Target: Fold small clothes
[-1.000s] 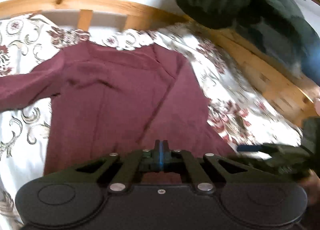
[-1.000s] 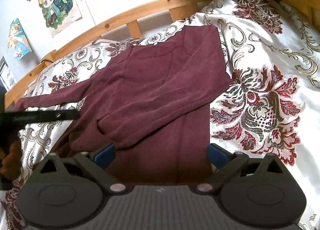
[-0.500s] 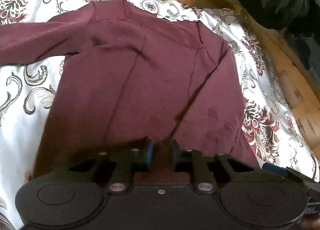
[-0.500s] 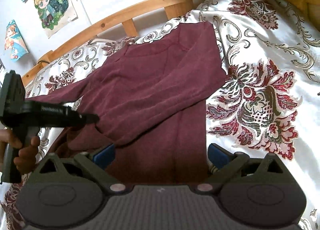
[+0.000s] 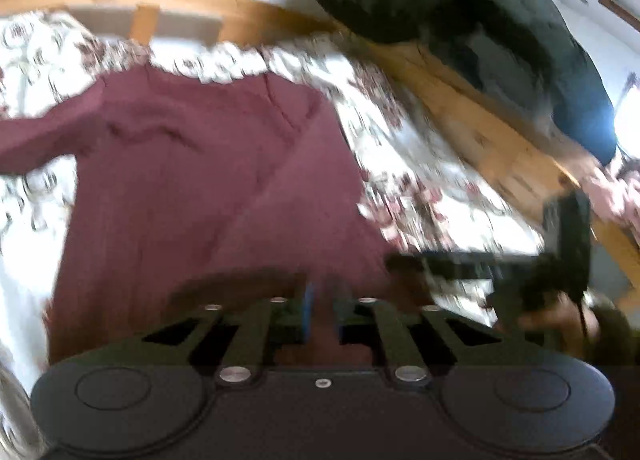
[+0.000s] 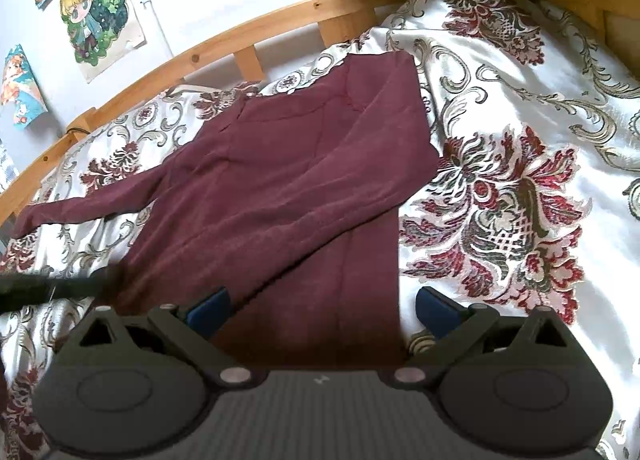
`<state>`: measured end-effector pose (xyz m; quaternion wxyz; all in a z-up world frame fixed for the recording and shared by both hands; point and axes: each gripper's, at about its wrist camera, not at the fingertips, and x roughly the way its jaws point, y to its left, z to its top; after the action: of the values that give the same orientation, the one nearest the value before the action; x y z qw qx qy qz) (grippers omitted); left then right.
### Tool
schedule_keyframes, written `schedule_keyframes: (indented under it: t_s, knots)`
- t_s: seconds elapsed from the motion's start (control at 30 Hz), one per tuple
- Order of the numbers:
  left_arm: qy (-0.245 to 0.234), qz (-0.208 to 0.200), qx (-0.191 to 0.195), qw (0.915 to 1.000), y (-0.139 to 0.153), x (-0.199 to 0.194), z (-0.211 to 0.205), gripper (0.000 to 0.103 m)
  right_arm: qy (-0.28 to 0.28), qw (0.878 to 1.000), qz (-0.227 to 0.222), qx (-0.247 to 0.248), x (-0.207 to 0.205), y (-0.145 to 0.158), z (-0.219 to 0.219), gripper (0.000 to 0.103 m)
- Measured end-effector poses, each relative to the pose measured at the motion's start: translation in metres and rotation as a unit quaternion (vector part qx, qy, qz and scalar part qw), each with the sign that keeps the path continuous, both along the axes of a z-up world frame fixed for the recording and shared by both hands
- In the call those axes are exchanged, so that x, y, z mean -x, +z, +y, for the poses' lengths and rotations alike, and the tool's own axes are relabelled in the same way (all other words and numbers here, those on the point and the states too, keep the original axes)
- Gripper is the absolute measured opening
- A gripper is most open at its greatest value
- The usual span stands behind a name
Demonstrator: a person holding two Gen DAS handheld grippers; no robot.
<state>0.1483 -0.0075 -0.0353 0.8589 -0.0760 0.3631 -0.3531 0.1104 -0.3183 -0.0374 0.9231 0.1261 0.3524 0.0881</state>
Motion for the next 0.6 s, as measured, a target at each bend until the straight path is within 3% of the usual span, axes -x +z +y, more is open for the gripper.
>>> schedule_keyframes:
  t_s: [0.1,0.2,0.4,0.6]
  knots:
    - [-0.001,0.017,0.002,0.9999,-0.009,0.006,0.006,0.047,-0.007,1.0,-0.004,0.015,-0.001,-0.002,-0.004,0.101]
    - [0.024,0.027,0.018,0.9992,-0.014,0.002,0.018,0.061,-0.003,0.998,-0.023,0.052,-0.004,-0.002,-0.008,0.101]
    - [0.103,0.043,-0.032,0.9932,-0.024,-0.028,0.019,0.063,-0.003,0.992,-0.06,0.109,-0.068,0.005,-0.023,0.096]
    - [0.123,0.06,-0.066,0.9884,-0.038,-0.043,0.015,0.063,-0.016,0.987,-0.056,0.147,-0.159,-0.004,-0.032,0.074]
